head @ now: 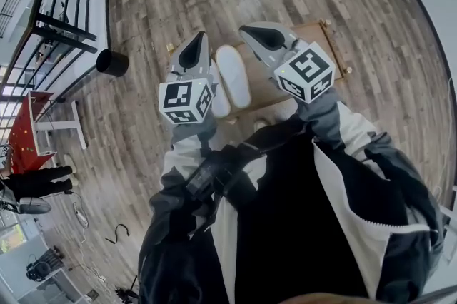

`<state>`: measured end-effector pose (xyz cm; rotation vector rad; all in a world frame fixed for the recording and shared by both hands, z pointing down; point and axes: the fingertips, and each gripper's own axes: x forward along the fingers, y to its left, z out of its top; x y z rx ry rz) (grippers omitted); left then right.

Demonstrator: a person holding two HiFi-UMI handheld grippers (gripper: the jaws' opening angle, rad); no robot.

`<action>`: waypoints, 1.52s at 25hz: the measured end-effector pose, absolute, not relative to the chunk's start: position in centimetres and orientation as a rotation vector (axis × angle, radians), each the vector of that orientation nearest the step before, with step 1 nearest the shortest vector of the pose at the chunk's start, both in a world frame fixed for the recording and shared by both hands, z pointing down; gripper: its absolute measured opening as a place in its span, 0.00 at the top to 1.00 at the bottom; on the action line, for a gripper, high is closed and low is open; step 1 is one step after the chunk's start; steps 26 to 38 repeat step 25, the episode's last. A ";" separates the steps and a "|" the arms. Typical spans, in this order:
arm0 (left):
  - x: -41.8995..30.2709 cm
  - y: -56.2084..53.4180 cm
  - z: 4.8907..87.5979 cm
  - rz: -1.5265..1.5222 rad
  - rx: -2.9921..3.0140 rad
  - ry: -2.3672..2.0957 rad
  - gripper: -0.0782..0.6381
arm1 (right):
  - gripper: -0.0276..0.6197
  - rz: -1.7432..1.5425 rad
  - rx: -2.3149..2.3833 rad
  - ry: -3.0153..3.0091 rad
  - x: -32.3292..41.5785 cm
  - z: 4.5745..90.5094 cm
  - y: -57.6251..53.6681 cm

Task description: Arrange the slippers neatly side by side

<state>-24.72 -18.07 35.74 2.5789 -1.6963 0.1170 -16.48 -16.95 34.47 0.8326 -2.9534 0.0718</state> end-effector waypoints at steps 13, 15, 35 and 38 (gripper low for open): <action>-23.5 -18.8 32.9 0.052 2.627 -1.666 0.87 | 0.96 0.014 0.859 -2.916 -16.6 34.3 -17.2; -23.5 -18.7 32.9 0.059 2.630 -1.668 0.87 | 0.96 0.008 0.861 -2.914 -16.7 34.2 -17.2; -21.0 -20.5 31.8 0.060 2.681 -1.650 0.87 | 0.96 -0.021 0.917 -2.891 -13.8 33.6 -18.8; -21.0 -20.5 31.8 0.060 2.681 -1.650 0.87 | 0.96 -0.021 0.917 -2.891 -13.8 33.6 -18.8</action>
